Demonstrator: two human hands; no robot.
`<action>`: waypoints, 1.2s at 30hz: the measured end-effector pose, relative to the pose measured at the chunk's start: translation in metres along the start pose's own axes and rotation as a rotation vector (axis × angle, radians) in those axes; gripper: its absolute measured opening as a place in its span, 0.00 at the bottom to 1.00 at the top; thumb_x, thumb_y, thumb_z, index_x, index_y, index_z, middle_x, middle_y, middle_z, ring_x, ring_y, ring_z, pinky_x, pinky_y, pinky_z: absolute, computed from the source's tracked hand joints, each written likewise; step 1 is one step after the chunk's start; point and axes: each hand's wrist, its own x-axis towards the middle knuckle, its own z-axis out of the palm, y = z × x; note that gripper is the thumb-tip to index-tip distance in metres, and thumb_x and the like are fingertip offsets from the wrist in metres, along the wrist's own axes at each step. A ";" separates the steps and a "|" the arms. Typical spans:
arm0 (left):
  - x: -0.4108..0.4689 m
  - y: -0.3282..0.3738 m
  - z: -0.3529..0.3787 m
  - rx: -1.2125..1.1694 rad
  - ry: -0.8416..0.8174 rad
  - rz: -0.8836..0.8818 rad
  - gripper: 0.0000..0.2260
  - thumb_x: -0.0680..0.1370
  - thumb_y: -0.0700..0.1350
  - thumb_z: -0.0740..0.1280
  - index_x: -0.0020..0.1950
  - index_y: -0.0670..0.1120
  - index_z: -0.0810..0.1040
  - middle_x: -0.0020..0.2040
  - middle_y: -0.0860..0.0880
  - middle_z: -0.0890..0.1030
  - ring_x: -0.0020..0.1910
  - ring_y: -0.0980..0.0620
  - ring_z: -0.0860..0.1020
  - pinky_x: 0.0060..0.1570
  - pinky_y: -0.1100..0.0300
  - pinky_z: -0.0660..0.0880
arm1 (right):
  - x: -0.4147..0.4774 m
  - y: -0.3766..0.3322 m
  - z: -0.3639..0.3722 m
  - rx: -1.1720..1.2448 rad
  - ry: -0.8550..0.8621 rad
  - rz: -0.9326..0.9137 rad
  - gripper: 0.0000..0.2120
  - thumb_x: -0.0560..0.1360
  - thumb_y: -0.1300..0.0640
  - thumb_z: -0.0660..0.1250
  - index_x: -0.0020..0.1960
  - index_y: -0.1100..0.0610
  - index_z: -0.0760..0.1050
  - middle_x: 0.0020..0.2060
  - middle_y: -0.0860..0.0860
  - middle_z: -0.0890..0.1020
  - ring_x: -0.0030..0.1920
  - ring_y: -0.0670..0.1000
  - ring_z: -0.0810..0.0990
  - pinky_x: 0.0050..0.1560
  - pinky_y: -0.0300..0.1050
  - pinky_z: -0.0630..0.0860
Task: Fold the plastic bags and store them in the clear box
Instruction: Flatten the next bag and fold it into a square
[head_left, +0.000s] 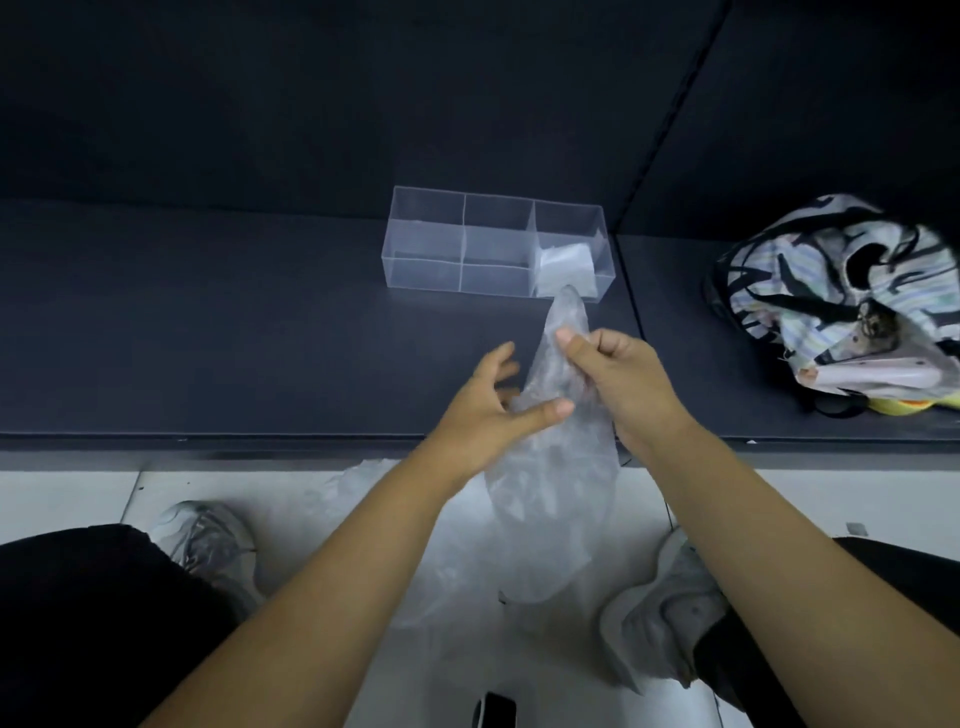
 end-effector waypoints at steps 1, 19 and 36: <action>0.001 -0.001 0.002 0.010 0.086 0.010 0.37 0.66 0.54 0.78 0.71 0.50 0.68 0.63 0.55 0.74 0.61 0.53 0.75 0.57 0.58 0.74 | 0.000 0.000 0.001 0.004 0.025 -0.004 0.19 0.72 0.46 0.72 0.33 0.57 0.70 0.29 0.54 0.71 0.31 0.53 0.69 0.35 0.45 0.71; 0.005 -0.014 -0.056 -0.638 0.294 -0.204 0.17 0.74 0.57 0.68 0.50 0.44 0.82 0.48 0.46 0.85 0.47 0.49 0.84 0.46 0.55 0.80 | 0.014 0.014 -0.044 0.349 0.042 0.179 0.27 0.69 0.32 0.62 0.52 0.55 0.76 0.44 0.50 0.81 0.44 0.48 0.79 0.51 0.46 0.75; 0.005 -0.047 -0.040 -0.505 0.322 -0.568 0.13 0.79 0.53 0.65 0.48 0.43 0.78 0.37 0.47 0.81 0.37 0.51 0.79 0.41 0.57 0.77 | -0.007 0.053 0.022 0.502 -0.118 0.323 0.18 0.73 0.67 0.70 0.61 0.59 0.77 0.56 0.59 0.82 0.50 0.55 0.84 0.46 0.47 0.81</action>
